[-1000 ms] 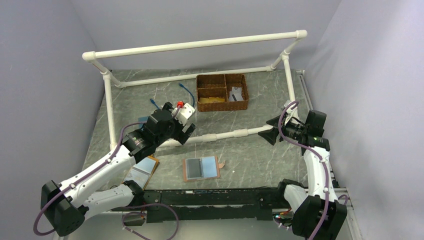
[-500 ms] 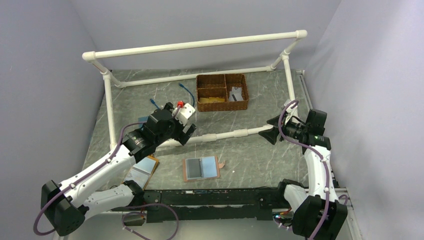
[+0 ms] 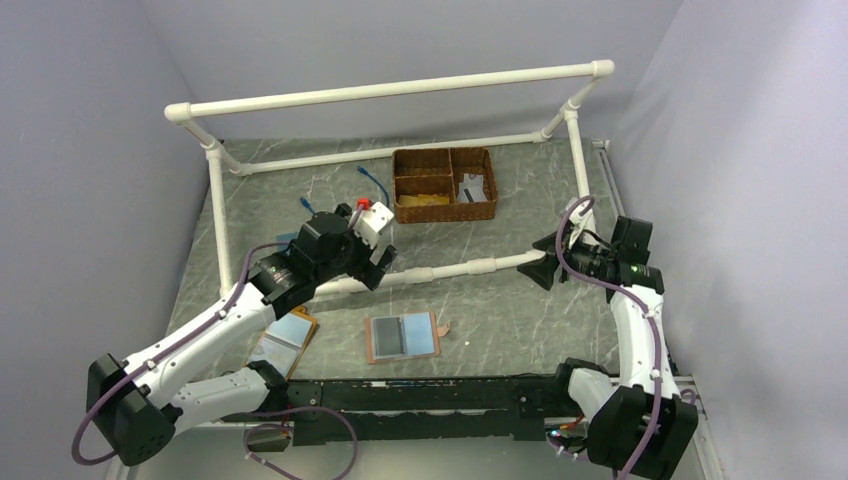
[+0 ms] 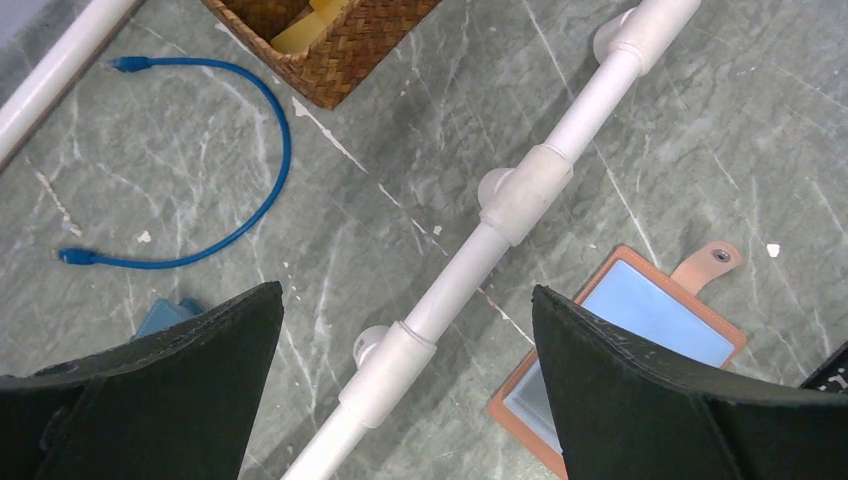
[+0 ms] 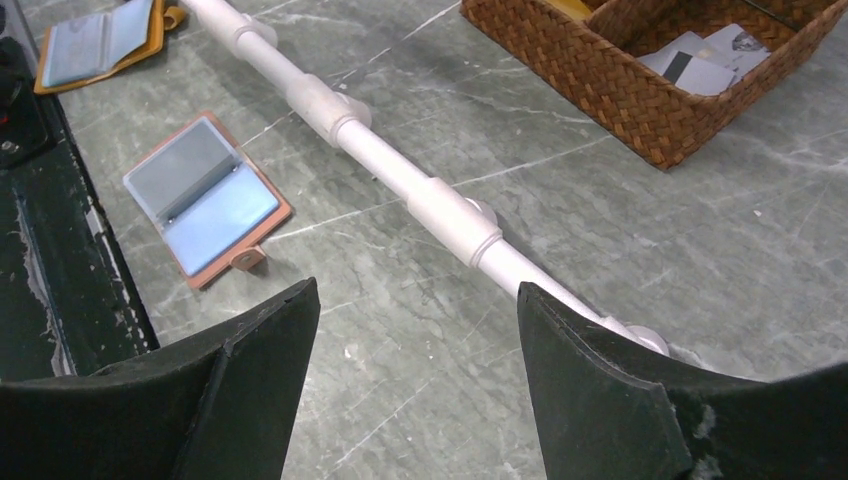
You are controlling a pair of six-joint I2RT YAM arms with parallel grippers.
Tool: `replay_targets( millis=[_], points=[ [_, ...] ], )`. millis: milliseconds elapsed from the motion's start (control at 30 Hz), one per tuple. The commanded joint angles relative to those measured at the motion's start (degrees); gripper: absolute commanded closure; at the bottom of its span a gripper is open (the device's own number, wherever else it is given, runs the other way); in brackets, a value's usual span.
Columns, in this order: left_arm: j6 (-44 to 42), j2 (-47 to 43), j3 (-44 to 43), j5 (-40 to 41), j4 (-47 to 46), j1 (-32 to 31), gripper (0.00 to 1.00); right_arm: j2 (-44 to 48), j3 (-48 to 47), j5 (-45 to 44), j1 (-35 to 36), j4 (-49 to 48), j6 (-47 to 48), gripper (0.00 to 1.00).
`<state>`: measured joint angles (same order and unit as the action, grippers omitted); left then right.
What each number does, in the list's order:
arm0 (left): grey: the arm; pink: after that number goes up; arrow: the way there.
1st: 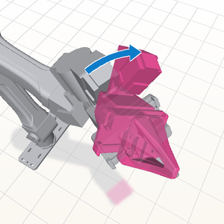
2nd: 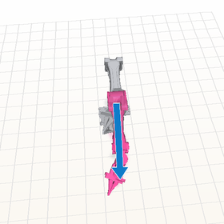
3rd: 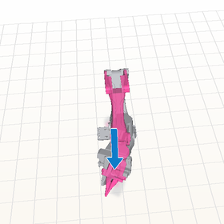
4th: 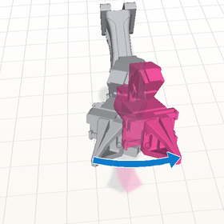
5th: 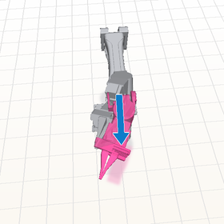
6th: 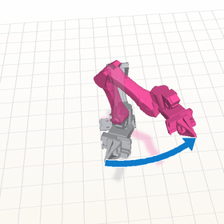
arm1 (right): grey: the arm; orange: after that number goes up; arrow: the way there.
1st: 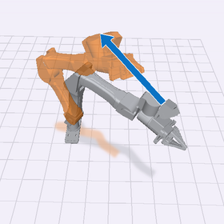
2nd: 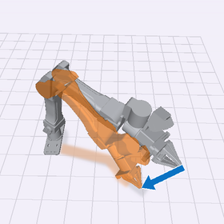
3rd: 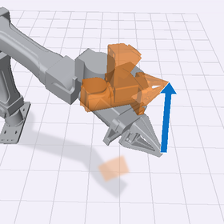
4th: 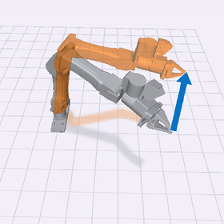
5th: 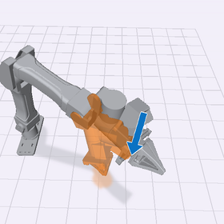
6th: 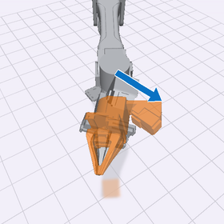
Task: Take the credit cards out of the card holder
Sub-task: Move the card holder to the center of the board.
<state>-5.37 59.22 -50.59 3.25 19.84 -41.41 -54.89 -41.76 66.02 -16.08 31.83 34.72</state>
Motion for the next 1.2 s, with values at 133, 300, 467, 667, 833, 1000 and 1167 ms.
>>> replay_targets(
  millis=[133,300,467,667,833,1000,1167],
  points=[
    [2.65,0.54,-2.76,-2.60,0.22,0.56,0.01,-3.90,-5.17,-6.26,9.44,9.00,11.10,0.25],
    [2.39,0.89,-2.82,-2.47,0.39,0.64,0.01,-5.75,-4.82,-13.26,19.92,8.57,14.17,0.25],
    [2.03,0.90,-2.85,-1.96,0.40,0.92,0.01,-9.18,-5.26,-16.80,27.28,10.97,24.74,0.22],
    [1.78,0.90,-2.76,-2.12,0.38,1.46,0.01,-13.61,-7.60,-18.89,34.57,15.14,35.26,0.15],
    [1.66,0.98,-2.71,-2.36,0.35,1.76,0.01,-14.94,-5.30,-21.85,38.03,12.00,35.60,0.15],
    [1.75,1.75,-2.97,-2.69,0.59,2.36,0.01,-14.29,-1.79,-21.53,38.89,8.85,35.69,0.14],
    [1.76,2.10,-2.85,-2.72,0.38,2.77,0.01,-15.10,2.61,-27.26,42.06,6.13,41.01,0.13]
  ],
)
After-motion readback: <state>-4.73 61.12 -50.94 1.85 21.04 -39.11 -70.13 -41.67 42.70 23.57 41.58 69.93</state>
